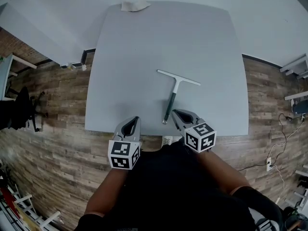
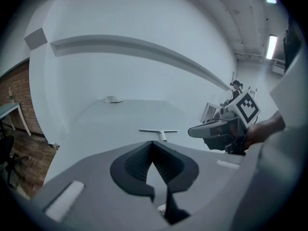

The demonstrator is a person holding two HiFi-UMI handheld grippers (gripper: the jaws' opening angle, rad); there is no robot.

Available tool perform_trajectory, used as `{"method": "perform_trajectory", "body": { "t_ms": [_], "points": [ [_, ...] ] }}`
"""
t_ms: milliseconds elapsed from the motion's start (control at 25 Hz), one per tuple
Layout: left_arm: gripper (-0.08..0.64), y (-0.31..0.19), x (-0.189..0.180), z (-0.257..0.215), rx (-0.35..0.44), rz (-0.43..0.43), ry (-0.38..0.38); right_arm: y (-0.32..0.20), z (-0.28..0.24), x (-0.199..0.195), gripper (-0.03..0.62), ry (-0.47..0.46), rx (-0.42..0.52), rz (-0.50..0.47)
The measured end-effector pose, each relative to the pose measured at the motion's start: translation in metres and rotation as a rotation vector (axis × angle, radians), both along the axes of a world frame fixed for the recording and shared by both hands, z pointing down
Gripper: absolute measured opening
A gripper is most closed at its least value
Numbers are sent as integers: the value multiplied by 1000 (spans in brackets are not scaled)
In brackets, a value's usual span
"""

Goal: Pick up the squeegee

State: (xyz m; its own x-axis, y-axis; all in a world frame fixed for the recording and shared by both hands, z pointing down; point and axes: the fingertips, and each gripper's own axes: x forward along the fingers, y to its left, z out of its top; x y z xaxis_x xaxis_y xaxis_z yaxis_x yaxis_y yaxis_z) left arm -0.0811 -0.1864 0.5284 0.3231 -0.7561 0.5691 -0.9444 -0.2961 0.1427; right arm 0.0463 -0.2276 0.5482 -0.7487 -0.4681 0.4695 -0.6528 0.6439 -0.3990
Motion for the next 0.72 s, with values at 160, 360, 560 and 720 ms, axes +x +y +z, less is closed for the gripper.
{"method": "perform_trajectory", "body": {
  "t_ms": [160, 360, 560, 720],
  "points": [
    [8, -13, 10, -2, 1, 29, -49, -12, 13, 14, 6, 12, -36, 15],
    [7, -16, 17, 10, -45, 65, -78, -20, 39, 19, 6, 25, -99, 38],
    [8, -12, 26, 27, -90, 111, -72, -22, 60, 17, 6, 51, -143, 47],
    [8, -20, 24, 41, -109, 134, -61, -27, 71, 20, 8, 87, -155, 81]
  ]
}}
